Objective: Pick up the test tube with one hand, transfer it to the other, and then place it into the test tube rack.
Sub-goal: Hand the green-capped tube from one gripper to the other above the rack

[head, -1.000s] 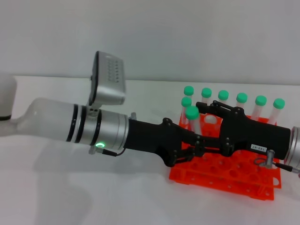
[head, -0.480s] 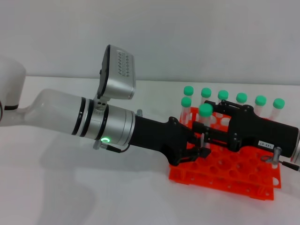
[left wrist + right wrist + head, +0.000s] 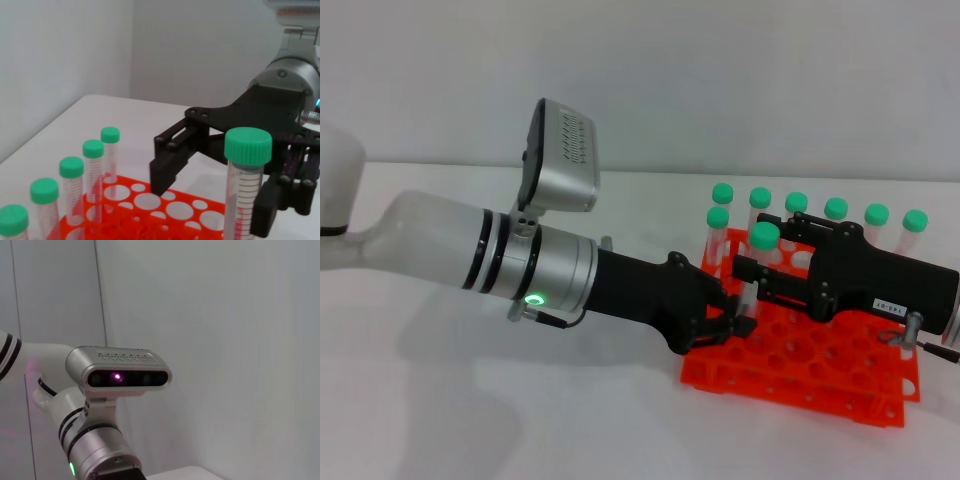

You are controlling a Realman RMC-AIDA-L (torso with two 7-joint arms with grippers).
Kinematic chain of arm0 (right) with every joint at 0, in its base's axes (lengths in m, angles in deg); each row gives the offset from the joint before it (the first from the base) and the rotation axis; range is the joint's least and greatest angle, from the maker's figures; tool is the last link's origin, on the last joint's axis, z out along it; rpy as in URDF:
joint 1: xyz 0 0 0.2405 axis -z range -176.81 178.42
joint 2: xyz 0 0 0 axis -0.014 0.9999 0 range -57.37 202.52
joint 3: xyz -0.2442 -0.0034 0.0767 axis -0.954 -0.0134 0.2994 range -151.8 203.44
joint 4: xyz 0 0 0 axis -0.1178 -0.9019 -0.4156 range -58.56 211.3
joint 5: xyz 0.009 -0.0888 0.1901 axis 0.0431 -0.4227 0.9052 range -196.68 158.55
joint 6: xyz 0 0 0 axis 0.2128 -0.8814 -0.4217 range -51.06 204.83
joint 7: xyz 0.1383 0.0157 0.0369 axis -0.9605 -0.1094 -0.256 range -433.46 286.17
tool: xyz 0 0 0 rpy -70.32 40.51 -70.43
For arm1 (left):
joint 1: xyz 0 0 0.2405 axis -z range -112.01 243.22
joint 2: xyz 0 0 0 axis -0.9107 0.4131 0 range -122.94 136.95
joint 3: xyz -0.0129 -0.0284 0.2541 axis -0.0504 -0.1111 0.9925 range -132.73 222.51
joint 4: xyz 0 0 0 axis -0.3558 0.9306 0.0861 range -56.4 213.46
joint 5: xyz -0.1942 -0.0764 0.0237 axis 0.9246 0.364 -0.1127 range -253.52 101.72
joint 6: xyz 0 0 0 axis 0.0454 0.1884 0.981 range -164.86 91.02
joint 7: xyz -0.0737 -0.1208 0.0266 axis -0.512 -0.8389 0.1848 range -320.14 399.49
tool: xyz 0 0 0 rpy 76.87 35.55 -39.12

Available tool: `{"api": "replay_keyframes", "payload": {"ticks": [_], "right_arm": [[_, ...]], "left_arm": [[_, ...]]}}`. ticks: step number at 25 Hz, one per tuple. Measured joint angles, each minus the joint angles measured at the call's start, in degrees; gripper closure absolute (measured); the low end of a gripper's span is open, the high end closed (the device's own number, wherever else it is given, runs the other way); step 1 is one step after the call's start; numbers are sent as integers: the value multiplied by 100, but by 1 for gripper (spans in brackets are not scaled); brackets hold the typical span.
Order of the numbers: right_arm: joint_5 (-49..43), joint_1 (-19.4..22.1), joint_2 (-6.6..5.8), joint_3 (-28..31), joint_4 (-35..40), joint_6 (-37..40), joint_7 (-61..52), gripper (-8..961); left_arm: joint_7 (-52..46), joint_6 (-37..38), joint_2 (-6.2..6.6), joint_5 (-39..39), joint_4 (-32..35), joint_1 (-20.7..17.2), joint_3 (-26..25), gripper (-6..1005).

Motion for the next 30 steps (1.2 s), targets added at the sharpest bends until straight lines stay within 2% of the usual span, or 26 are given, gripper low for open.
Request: {"api": "replay_keyframes", "payload": {"ticks": [17, 22, 30], "right_arm": [[-23, -13, 8, -38, -31, -15, -20, 334], [-45, -17, 9, -60, -22, -10, -20, 578], [-48, -9, 17, -60, -25, -11, 4, 651]], "left_arm": [[33, 37, 4, 3, -105, 46, 0, 731], [39, 36, 5, 4, -106, 34, 0, 728], [100, 36, 4, 40, -105, 0, 0, 723]]}}
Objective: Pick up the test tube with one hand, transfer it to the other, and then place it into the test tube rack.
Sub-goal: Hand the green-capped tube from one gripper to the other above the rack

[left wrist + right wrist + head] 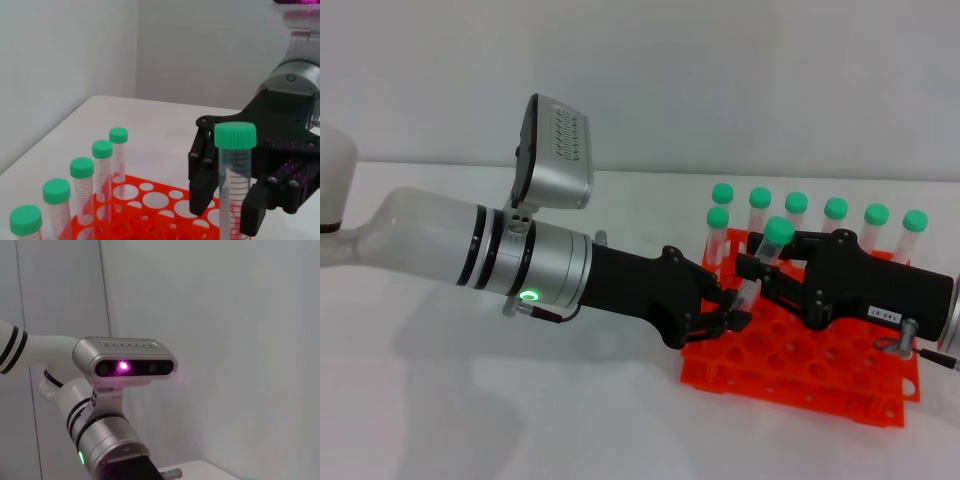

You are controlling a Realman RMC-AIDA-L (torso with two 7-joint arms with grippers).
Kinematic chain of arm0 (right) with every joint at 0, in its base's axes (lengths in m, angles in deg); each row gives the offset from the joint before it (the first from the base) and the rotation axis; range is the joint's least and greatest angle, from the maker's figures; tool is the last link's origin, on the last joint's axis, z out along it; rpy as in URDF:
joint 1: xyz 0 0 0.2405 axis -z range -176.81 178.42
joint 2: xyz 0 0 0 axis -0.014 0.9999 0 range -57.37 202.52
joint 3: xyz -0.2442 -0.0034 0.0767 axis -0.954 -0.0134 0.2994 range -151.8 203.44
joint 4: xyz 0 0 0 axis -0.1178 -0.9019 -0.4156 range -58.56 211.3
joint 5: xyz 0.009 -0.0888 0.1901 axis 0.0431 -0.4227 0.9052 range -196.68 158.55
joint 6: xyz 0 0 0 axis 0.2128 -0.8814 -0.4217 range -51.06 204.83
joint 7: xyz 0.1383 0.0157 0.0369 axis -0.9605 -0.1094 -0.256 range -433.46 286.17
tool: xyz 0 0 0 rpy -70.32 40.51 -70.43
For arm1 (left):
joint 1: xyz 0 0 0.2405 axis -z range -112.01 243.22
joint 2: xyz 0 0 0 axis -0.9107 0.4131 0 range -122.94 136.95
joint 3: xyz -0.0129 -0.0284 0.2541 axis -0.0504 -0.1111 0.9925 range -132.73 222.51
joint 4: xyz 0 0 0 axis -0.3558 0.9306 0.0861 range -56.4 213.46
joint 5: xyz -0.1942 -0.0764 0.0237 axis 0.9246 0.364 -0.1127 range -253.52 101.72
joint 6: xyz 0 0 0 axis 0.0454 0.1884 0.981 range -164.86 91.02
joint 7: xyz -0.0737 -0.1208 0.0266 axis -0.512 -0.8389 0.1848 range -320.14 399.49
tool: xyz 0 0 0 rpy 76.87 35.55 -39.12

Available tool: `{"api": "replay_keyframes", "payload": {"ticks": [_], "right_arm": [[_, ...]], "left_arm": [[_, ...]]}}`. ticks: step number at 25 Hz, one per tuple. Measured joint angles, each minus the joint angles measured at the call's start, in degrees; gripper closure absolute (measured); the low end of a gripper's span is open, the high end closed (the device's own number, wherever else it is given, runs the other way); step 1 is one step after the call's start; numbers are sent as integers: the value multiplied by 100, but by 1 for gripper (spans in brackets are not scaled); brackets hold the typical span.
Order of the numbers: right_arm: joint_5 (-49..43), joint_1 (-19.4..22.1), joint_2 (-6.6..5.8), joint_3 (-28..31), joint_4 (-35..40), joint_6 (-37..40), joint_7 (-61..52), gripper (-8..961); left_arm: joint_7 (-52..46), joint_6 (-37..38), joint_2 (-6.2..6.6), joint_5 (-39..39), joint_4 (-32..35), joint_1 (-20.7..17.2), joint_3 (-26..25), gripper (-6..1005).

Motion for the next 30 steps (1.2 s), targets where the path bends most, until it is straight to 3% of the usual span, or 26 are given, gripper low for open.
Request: {"api": "replay_keyframes", "payload": {"ticks": [18, 26, 30], "right_arm": [[-4, 28, -10, -10, 26, -6, 56, 749], [-4, 29, -11, -7, 30, -7, 59, 749], [-4, 28, -17, 17, 31, -6, 93, 749]], "left_arm": [[17, 20, 12, 449, -75, -129, -9, 711], [-25, 21, 6, 565, -79, -168, -10, 513], [-47, 106, 7, 660, -198, -272, -9, 327]]}}
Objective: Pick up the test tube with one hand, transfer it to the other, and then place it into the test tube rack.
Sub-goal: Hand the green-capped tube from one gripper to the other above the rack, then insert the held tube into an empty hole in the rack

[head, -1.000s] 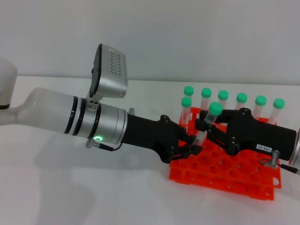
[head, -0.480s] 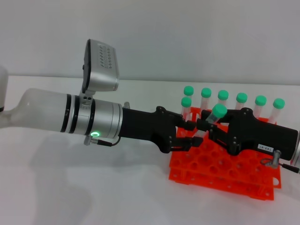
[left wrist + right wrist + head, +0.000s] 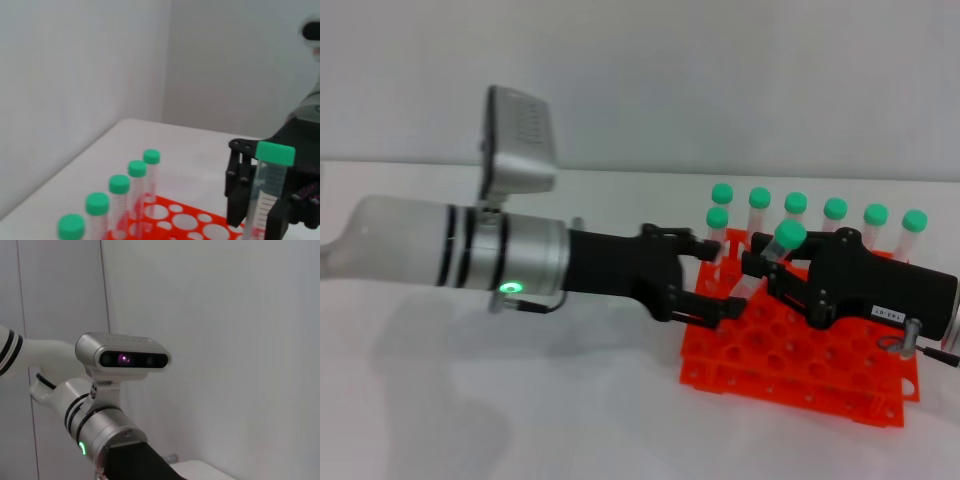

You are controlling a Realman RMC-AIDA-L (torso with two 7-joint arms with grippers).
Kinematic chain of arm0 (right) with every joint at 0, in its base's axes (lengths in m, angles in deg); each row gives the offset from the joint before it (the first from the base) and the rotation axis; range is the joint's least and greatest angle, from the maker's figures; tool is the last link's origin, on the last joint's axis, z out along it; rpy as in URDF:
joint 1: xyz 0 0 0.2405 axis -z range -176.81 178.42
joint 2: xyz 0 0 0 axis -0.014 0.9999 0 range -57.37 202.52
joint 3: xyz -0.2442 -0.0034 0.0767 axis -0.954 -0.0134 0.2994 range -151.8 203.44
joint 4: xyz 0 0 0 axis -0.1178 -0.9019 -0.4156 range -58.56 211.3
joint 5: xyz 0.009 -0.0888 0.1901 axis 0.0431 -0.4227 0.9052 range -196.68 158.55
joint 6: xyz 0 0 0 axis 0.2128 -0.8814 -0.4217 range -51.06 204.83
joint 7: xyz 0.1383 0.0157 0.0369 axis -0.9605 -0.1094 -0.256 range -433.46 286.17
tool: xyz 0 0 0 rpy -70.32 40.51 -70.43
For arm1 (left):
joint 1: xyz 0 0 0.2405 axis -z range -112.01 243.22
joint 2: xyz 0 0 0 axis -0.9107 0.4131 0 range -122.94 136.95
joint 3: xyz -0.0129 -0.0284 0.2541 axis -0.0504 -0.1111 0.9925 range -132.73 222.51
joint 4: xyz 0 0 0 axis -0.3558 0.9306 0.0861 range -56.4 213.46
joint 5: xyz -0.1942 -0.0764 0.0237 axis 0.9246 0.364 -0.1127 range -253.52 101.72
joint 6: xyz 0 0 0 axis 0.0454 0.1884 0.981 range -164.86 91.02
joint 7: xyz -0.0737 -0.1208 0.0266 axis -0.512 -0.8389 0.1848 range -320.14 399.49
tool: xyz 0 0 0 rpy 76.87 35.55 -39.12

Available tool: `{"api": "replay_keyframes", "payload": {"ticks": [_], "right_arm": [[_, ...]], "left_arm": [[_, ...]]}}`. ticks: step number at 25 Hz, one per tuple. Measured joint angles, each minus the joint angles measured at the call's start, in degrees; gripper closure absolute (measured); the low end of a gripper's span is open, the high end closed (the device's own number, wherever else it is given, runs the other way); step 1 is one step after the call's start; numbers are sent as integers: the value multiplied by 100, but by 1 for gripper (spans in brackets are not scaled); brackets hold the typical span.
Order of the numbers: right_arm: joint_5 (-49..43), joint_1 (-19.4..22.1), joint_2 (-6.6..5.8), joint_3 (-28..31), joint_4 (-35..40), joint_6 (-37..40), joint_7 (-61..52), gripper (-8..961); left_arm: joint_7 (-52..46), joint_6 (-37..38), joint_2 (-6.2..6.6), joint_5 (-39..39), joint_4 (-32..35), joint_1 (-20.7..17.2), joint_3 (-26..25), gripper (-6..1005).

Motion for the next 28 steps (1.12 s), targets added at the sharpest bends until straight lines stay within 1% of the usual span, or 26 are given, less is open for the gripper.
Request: {"api": "replay_keyframes", "payload": {"ticks": [1, 4, 7, 13, 14, 15, 19, 24, 26, 28], "right_arm": [[0, 0, 0, 9, 0, 0, 13, 749], [3, -5, 1, 33, 0, -33, 68, 749], [10, -30, 9, 36, 0, -200, 161, 749], [16, -163, 50, 3, 4, -749, 335, 749], [27, -188, 52, 2, 5, -789, 351, 749], [37, -209, 55, 2, 6, -834, 376, 749], [81, -299, 67, 0, 14, -1000, 510, 749], [106, -402, 79, -10, -5, -1289, 617, 749], [108, -418, 87, -15, -26, -1424, 641, 749], [110, -407, 91, -18, -37, -1523, 647, 749]], "left_arm": [[4, 60, -5, 93, -79, -65, 0, 280], [103, 252, -15, 556, -304, -358, 0, 199], [345, 403, -11, 1249, -436, -815, 1, 119], [856, 486, -29, 2600, -457, -1804, 0, 119], [916, 487, -31, 2754, -433, -1921, 0, 119], [1012, 487, -35, 2971, -383, -2118, 0, 120], [1374, 494, -39, 3644, -125, -2690, 0, 120], [1740, 491, -46, 4161, 155, -3186, 0, 120], [1843, 471, -42, 4244, 244, -3284, 0, 120], [1871, 454, -43, 4265, 277, -3305, 0, 120]]}}
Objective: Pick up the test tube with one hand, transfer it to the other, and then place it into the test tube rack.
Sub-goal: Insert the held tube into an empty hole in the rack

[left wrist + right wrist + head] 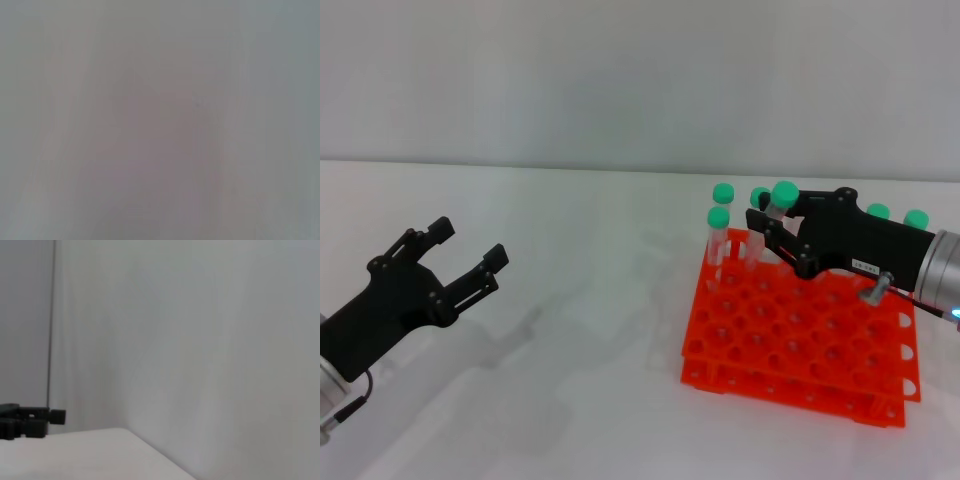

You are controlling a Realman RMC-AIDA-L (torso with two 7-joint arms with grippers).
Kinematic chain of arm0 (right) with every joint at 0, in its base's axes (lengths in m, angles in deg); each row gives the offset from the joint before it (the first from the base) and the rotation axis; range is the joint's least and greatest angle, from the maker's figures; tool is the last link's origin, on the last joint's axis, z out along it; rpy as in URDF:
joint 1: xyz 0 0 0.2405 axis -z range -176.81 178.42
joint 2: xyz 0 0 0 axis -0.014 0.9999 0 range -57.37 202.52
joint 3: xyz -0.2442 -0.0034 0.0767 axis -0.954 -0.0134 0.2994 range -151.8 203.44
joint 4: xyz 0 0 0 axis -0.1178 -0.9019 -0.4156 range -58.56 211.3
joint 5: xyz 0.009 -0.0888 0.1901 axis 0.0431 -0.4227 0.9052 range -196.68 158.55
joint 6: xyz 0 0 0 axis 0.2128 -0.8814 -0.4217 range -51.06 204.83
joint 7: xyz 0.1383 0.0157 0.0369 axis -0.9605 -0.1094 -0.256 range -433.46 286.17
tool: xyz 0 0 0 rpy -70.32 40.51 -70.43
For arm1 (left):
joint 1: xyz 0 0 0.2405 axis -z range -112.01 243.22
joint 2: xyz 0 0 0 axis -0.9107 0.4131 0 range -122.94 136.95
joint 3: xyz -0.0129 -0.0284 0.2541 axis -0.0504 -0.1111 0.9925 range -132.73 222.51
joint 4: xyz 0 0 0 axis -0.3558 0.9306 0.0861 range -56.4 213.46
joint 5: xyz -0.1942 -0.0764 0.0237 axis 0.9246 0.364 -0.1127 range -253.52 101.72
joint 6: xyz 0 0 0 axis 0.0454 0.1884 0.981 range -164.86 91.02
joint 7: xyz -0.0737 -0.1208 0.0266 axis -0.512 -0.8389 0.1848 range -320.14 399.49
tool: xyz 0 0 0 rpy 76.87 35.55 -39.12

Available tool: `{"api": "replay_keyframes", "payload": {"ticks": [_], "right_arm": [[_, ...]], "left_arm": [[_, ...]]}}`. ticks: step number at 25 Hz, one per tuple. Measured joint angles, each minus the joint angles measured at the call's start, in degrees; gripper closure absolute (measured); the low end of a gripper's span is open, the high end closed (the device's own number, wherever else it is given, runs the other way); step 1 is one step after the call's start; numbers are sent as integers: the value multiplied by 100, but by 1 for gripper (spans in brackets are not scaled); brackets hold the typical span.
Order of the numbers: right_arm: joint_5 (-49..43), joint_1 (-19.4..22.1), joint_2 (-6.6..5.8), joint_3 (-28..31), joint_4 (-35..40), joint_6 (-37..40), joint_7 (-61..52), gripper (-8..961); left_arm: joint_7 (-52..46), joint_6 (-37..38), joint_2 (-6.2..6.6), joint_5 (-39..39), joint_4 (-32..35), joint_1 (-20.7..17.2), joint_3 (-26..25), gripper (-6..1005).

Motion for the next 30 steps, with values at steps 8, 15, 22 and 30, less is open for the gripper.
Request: {"api": "replay_keyframes", "payload": {"ticks": [8, 15, 22, 30], "right_arm": [[20, -41, 10, -142, -71, -344, 100, 749], [509, -44, 8, -522, -90, -420, 349, 749], [764, -132, 6, -997, -96, -760, 448, 750], [772, -155, 7, -1008, -93, -866, 449, 750]], "left_arm": [[25, -12, 17, 8, 121, -29, 0, 121], [32, -23, 19, -4, 132, 7, 0, 122], [35, -24, 10, -15, 137, 1, 0, 122], [36, 9, 9, -15, 141, -27, 0, 123]]}}
